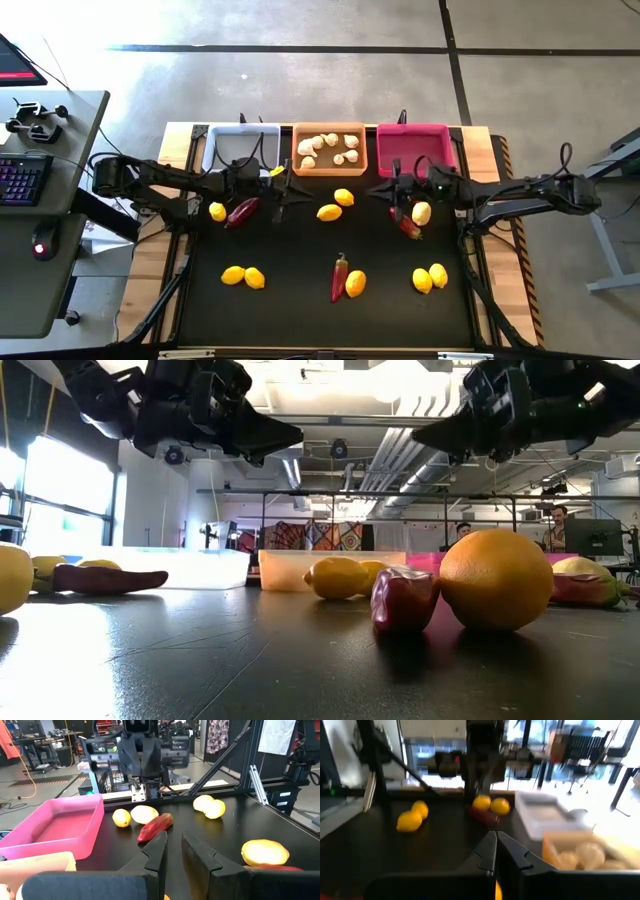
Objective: Sort produce into baskets
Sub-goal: Put the yellow lemon into the pink bin
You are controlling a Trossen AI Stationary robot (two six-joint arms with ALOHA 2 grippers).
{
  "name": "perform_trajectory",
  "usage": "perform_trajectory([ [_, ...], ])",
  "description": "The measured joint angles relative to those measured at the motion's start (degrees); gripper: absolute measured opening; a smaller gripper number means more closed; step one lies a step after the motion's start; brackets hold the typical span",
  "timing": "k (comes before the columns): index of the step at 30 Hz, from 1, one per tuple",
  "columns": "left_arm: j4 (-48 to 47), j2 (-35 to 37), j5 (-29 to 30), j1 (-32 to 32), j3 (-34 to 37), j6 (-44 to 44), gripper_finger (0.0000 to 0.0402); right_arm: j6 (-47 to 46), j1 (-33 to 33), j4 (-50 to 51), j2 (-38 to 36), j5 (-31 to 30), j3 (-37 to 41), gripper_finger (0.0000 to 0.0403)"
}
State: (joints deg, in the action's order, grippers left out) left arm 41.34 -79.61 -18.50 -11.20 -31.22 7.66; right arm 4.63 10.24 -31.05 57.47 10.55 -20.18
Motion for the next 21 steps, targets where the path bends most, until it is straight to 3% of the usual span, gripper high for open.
perform_trajectory([
  [7,-0.13,0.0,0.0,0.0,0.0,-0.02,0.0042,-3.05,-1.36,16.47,0.5,-0.03,-5.13,0.0],
  [21,-0.28,0.0,0.66,0.0,-0.07,1.46,0.0042,0.36,-4.42,16.64,16.42,-2.7,-13.36,0.0],
])
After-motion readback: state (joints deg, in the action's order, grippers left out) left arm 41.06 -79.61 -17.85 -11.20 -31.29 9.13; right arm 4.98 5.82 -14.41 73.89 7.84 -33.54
